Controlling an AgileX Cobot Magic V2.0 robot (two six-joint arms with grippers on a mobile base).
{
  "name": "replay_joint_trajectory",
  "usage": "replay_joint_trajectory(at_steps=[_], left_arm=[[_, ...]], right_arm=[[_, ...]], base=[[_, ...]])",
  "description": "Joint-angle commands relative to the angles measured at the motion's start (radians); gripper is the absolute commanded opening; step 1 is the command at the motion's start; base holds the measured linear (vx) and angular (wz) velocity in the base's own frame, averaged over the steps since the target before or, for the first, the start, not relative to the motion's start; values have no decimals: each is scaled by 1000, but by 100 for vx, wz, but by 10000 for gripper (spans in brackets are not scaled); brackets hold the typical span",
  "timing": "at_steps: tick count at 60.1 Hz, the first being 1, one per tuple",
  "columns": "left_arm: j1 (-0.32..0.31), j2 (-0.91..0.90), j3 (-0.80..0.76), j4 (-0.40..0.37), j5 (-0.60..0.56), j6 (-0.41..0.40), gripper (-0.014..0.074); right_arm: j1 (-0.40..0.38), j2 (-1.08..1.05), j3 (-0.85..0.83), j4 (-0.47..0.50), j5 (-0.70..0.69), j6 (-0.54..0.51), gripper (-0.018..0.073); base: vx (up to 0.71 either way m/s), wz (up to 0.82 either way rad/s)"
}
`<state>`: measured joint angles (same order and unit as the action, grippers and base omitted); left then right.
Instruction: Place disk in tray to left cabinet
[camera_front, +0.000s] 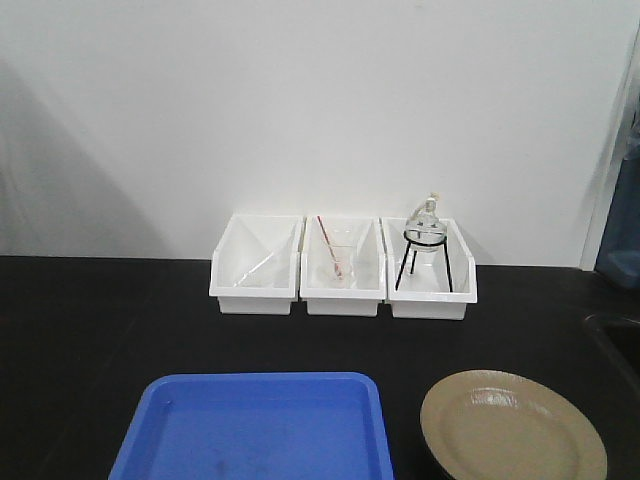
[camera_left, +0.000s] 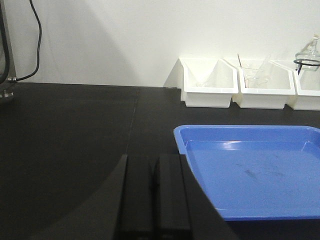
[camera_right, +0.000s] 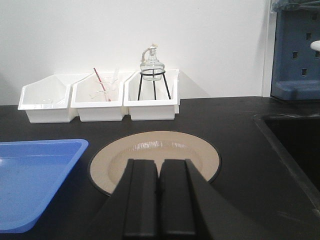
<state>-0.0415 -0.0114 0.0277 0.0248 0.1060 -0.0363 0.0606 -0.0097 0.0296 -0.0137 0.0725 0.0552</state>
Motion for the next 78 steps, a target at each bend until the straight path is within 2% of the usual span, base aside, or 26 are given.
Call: replay_joint_trajectory(at_steps=[1, 52, 69, 78], left_arm=[[-5, -6, 19, -2, -82, -4, -6], [-5, -6, 19, -2, -84, -4, -6], [-5, -6, 16, -3, -159, -9, -6], [-5, -6, -30, -11, -283, -10, -6]], right_arm=[[-1, -13, 21, -9, -82, -8, -6], [-1, -13, 21, -9, -84, -8, -6], [-1, -13, 21, -9, -129, -8, -6], [-1, -12, -3, 3, -267, 0, -3]], base=[[0, 0], [0, 0], [0, 0], [0, 0]])
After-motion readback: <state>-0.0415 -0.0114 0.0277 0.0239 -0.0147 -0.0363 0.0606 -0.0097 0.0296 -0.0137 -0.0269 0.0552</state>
